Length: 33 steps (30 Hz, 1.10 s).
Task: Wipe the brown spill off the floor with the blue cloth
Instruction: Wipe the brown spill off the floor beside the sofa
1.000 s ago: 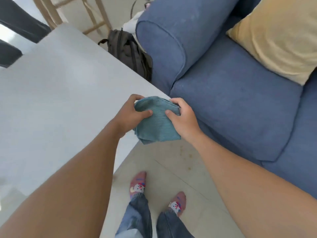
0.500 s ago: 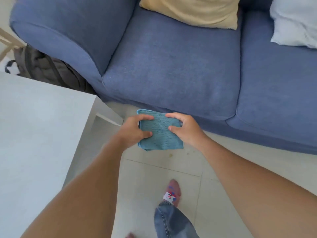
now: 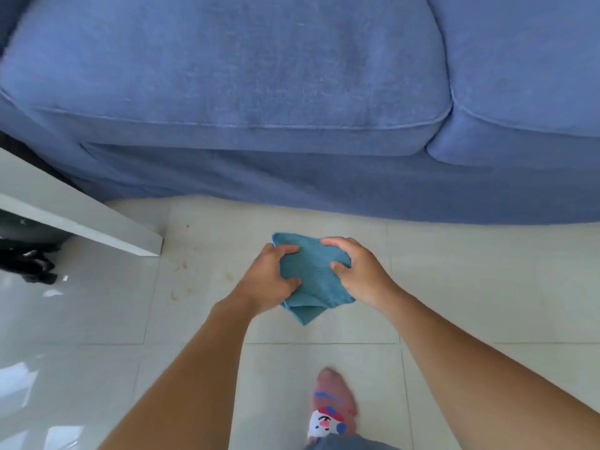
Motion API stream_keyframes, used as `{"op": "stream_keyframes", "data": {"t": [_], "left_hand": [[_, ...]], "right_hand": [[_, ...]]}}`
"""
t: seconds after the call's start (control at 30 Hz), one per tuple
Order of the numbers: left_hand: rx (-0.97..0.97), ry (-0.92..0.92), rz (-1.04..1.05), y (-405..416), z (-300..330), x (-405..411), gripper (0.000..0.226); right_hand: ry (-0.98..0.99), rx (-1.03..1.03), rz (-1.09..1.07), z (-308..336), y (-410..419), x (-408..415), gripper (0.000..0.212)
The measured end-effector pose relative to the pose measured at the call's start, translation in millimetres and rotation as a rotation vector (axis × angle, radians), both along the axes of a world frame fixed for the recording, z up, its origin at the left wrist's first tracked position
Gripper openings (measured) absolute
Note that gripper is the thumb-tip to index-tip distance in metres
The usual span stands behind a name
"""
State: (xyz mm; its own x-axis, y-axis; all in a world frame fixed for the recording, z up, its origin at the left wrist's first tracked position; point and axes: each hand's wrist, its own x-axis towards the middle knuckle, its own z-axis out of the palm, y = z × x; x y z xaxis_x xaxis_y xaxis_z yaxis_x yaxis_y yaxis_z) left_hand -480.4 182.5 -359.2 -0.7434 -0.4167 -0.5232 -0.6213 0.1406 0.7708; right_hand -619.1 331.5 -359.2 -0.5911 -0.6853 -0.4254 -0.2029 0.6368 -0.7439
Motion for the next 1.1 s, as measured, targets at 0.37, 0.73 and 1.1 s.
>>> {"op": "stream_keyframes", "data": {"t": [0.37, 0.73, 1.1], "left_hand": [[-0.118, 0.047, -0.336, 92, -132, -49, 0.068], [-0.329, -0.077, -0.424, 90, -158, -84, 0.065], [-0.614, 0.078, -0.385, 105, -198, -76, 0.055]], "right_hand": [[0.136, 0.095, -0.094, -118, 114, -27, 0.045], [0.19, 0.269, -0.203, -165, 93, -28, 0.05], [0.613, 0.338, -0.168, -191, 99, -43, 0.047]]}}
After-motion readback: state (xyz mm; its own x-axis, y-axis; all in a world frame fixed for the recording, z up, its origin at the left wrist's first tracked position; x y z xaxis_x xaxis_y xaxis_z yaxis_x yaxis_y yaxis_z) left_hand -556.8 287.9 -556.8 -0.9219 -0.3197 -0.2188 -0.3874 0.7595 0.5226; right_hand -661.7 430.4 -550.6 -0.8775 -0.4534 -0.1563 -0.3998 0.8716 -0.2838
